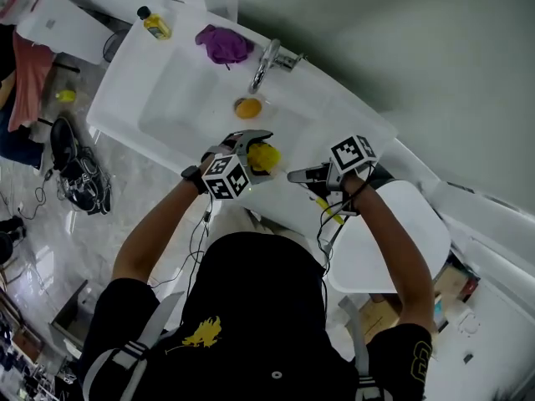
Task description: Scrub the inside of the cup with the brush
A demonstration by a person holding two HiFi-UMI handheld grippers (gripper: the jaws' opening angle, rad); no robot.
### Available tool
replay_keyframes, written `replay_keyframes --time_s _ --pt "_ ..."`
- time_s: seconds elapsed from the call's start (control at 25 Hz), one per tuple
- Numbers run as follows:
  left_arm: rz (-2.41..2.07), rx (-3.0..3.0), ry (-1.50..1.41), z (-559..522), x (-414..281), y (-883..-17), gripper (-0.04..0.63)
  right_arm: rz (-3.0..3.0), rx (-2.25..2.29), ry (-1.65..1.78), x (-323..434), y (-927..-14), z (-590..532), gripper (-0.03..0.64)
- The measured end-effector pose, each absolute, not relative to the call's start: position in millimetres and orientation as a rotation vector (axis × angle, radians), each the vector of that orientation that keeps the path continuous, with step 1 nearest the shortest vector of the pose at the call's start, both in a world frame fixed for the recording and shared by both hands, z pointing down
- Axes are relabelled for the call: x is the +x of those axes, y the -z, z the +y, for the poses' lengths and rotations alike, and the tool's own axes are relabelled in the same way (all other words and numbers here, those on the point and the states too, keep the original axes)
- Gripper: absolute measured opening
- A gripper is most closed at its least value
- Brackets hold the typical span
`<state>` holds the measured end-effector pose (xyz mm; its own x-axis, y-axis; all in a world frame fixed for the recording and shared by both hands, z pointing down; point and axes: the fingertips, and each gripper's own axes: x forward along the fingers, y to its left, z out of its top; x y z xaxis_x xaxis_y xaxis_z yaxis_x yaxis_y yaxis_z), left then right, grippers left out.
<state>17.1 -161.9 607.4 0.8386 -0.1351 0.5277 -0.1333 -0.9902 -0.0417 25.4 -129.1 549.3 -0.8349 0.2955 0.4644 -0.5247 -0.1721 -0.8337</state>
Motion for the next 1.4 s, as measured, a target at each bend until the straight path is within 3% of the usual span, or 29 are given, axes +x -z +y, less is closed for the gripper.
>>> replay_keyframes --time_s 0.36,0.72,1.0,1.24,1.4 --pt "0.285 -2.92 0.971 -179 16 -621 0.453 -1.603 0.237 -1.819 0 -537 -120 0.06" --pt "0.22 -2.708 1.047 -170 21 -622 0.453 -1.486 0.262 -1.888 5 -563 -116 0.06" --pt "0.247 -2.849 0.942 -164 13 -620 0.453 -1.511 0.355 -1.976 18 -570 -140 0.061" --pt "0.145 -2.78 1.001 -148 27 -629 0.453 -1.504 0.275 -1.87 -10 -564 -107 0.061" --pt "0.131 -2.793 0.966 -143 29 -628 0.451 -1.555 0.381 -1.952 10 -565 -147 0.061"
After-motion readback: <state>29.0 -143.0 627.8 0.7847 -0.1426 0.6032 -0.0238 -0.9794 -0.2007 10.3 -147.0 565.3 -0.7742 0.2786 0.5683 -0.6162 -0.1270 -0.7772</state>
